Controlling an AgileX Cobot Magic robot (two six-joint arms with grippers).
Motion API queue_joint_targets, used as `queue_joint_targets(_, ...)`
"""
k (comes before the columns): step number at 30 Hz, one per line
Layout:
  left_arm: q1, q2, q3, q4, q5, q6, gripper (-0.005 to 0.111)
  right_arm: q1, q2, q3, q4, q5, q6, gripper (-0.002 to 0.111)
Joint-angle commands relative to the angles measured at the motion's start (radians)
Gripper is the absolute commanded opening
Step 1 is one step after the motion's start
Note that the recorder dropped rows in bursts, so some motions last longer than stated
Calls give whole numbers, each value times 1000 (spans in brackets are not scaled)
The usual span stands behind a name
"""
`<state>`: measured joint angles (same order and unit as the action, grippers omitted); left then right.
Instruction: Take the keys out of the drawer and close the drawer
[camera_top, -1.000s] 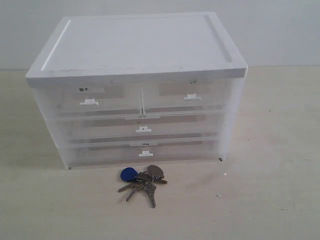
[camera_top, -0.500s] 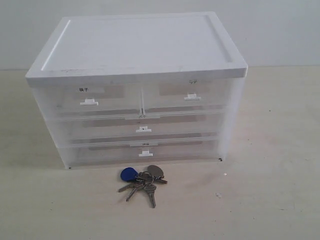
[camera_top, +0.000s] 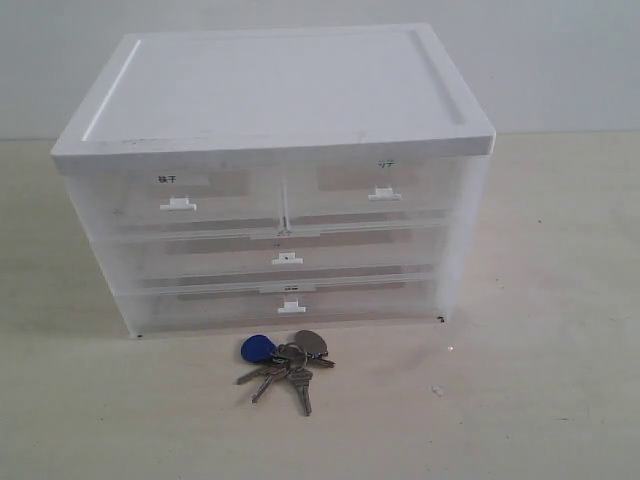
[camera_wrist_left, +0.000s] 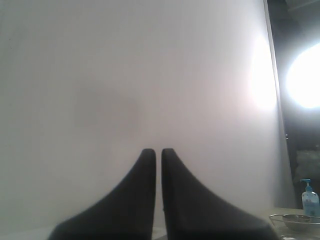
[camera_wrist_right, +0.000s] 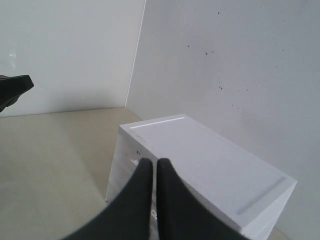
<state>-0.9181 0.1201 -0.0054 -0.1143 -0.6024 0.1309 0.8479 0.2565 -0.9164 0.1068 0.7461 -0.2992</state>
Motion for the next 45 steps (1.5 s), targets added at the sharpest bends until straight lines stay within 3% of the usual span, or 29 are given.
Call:
queue_joint_targets(1, -5, -8, 5, 2, 3, -8, 4, 0, -5, -3, 0, 4, 6, 0)
queue_joint_targets(7, 81, -80, 5, 10, 198, -8, 4, 0, -5, -3, 0, 6, 6, 0)
queue_joint_targets(10, 216, -120, 5, 10, 405, -8, 4, 0, -5, -3, 0, 6, 6, 0)
queue_joint_targets(13, 355, -120, 5, 77, 488, -26, 4, 0, -5, -3, 0, 6, 6, 0)
queue_joint_targets(17, 519, -120, 5, 355, 506, -251, 4, 0, -5, -3, 0, 6, 6, 0)
queue_joint_targets(18, 583, -120, 5, 357, 519, -277, 4, 0, -5, -3, 0, 6, 6, 0)
queue_joint_targets(20, 648, -120, 5, 315, 569, -256, 4, 0, -5, -3, 0, 6, 6, 0)
queue_joint_targets(22, 727, -120, 5, 196, 646, -136, 4, 0, -5, -3, 0, 6, 6, 0)
queue_joint_targets(25, 783, -120, 5, 127, 709, -24, 4, 0, -5, -3, 0, 6, 6, 0)
queue_joint_targets(34, 877, -120, 5, 129, 884, -22, 4, 0, -5, -3, 0, 6, 6, 0)
queue_joint_targets(45, 931, -120, 5, 132, 894, -70, 4, 0, -5, -3, 0, 6, 6, 0)
